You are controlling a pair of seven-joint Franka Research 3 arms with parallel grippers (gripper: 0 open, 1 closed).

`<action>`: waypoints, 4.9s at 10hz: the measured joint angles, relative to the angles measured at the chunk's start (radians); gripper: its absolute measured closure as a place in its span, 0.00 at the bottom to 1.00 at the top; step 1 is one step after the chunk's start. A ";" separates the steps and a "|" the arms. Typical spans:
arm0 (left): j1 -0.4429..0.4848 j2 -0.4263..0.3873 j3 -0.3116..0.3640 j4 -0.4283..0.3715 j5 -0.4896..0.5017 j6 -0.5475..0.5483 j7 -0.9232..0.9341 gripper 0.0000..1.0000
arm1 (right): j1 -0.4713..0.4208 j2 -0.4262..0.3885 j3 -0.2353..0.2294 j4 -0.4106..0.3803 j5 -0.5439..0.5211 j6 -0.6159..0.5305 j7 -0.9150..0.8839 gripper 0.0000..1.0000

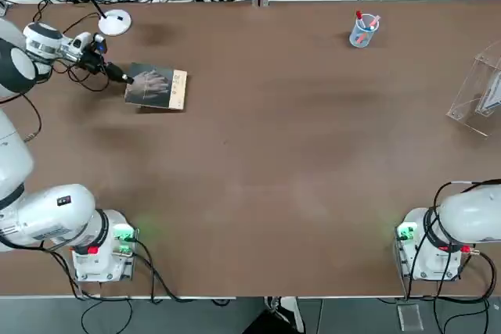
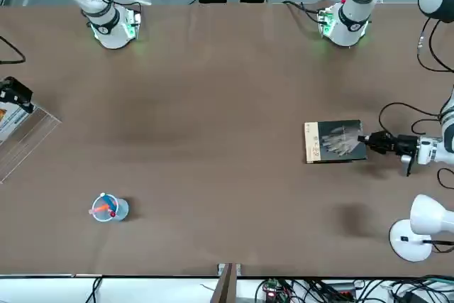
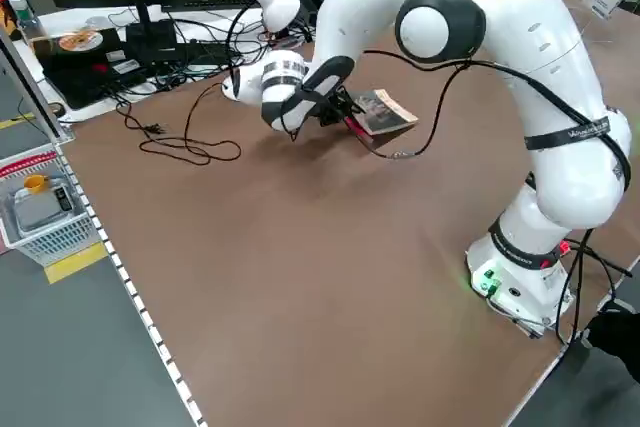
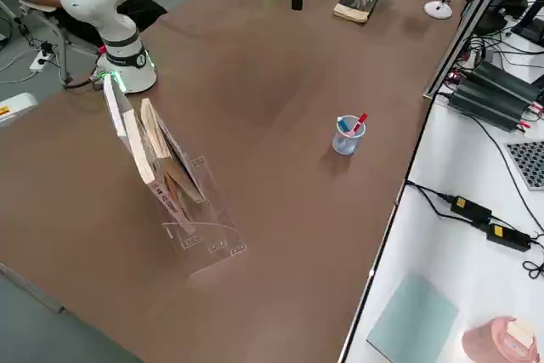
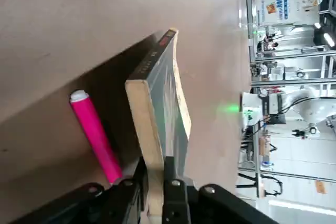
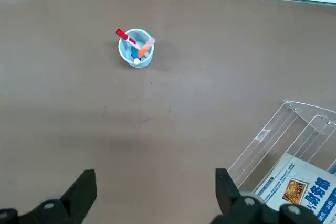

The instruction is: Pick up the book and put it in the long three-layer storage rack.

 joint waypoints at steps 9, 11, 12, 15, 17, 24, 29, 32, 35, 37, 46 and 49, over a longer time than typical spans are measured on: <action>-0.011 -0.001 -0.094 0.083 -0.114 -0.143 -0.172 1.00 | 0.000 0.000 0.000 -0.017 0.026 -0.004 0.000 0.00; -0.011 -0.004 -0.135 0.097 -0.156 -0.148 -0.234 1.00 | 0.000 0.000 0.000 -0.021 0.039 -0.010 0.000 0.00; -0.012 -0.006 -0.154 0.102 -0.183 -0.148 -0.266 1.00 | 0.000 0.000 0.000 -0.023 0.047 -0.014 0.000 0.00; -0.037 -0.014 -0.186 0.114 -0.249 -0.148 -0.333 1.00 | -0.001 0.000 -0.001 -0.029 0.095 -0.038 0.003 0.00; -0.071 -0.016 -0.189 0.138 -0.287 -0.142 -0.369 1.00 | -0.010 0.000 -0.002 -0.037 0.140 -0.049 0.003 0.00; -0.124 -0.019 -0.303 0.169 -0.353 0.023 -0.463 1.00 | -0.087 0.001 -0.002 -0.136 0.416 -0.075 0.003 0.00; -0.127 -0.023 -0.427 0.169 -0.371 0.170 -0.477 1.00 | -0.137 0.002 -0.002 -0.239 0.641 -0.112 -0.024 0.00; -0.178 -0.024 -0.465 0.169 -0.380 0.234 -0.487 1.00 | -0.158 0.005 -0.002 -0.316 0.760 -0.117 -0.076 0.00; -0.252 -0.024 -0.468 0.169 -0.389 0.289 -0.491 1.00 | -0.181 0.014 -0.003 -0.380 0.845 -0.117 -0.159 0.00; -0.299 -0.024 -0.469 0.170 -0.404 0.324 -0.491 1.00 | -0.199 0.032 -0.003 -0.408 0.901 -0.136 -0.211 0.00; -0.441 -0.024 -0.469 0.170 -0.548 0.471 -0.500 1.00 | -0.276 0.138 -0.004 -0.528 1.137 -0.237 -0.439 0.00; -0.490 -0.024 -0.469 0.172 -0.549 0.552 -0.506 1.00 | -0.282 0.184 -0.004 -0.563 1.196 -0.238 -0.513 0.00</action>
